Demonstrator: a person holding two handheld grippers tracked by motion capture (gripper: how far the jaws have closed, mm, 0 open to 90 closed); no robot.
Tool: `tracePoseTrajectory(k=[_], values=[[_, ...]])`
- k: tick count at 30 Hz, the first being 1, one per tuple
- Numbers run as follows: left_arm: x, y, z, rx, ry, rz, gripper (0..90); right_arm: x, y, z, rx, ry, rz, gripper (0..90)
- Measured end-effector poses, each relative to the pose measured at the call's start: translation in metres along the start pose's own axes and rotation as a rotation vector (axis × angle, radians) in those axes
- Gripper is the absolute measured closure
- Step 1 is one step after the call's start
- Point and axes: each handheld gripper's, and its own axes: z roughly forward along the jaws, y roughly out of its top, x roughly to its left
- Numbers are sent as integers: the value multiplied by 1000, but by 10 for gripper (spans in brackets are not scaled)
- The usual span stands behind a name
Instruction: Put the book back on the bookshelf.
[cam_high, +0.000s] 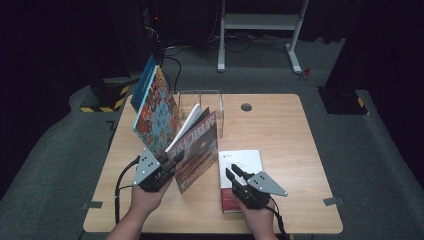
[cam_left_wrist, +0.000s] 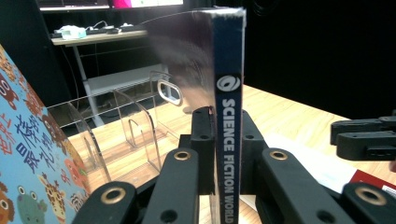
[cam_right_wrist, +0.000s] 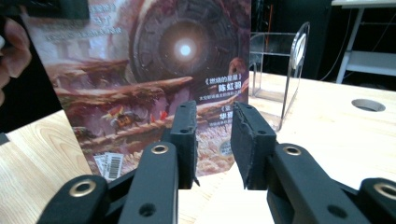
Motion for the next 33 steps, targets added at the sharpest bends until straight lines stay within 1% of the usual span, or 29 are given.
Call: tracePoseTrajectory(k=[2,3,4,5,6,7,9,11,13,15,16,18,19,20,21,23,26,30,33], values=[[-1,0,0,0,-4,2,822,-1,0,1,9,3,1,687],[-1,0,0,-2,-5,4,822,-2,-1,2,22,6,7,680],[-3,0,0,-2,-4,-3,824,-5,-1,5,39,3,1,674],[-4,0,0,-2,0,-3,825,-7,-1,6,45,-1,-4,672],[-4,0,0,-1,-1,0,826,-8,0,6,52,-2,4,669],[-4,0,0,-1,0,1,827,-10,0,7,57,-7,-2,665],[-5,0,0,-2,8,0,827,-14,2,7,76,-22,-19,658],[-4,0,0,-3,7,0,829,-19,2,4,91,-44,-43,648],[-4,0,0,-1,4,-3,831,-21,2,2,93,-51,-51,645],[-5,0,0,-3,6,9,831,-26,-1,-1,99,-63,-53,630],[-7,-2,-1,-12,17,39,830,-29,-6,-5,101,-90,-69,629],[-9,-1,-1,-10,20,32,831,-31,-12,-7,99,-107,-73,628],[-9,-1,-1,-10,20,32,833,-31,-12,-7,99,-107,-73,628],[-9,-1,-1,-6,16,30,835,-34,-17,-8,107,-113,-54,625],[-9,0,-1,-2,10,26,835,-35,-18,-9,111,-111,-43,624],[-8,1,-1,6,7,17,836,-36,-18,-10,109,-110,-42,622],[-7,2,0,13,2,18,836,-36,-18,-10,109,-103,-33,615],[-6,2,1,8,-7,22,839,-36,-19,-8,116,-92,-45,613],[-5,7,4,19,-12,46,841,-39,-19,-7,119,-103,-51,623]])
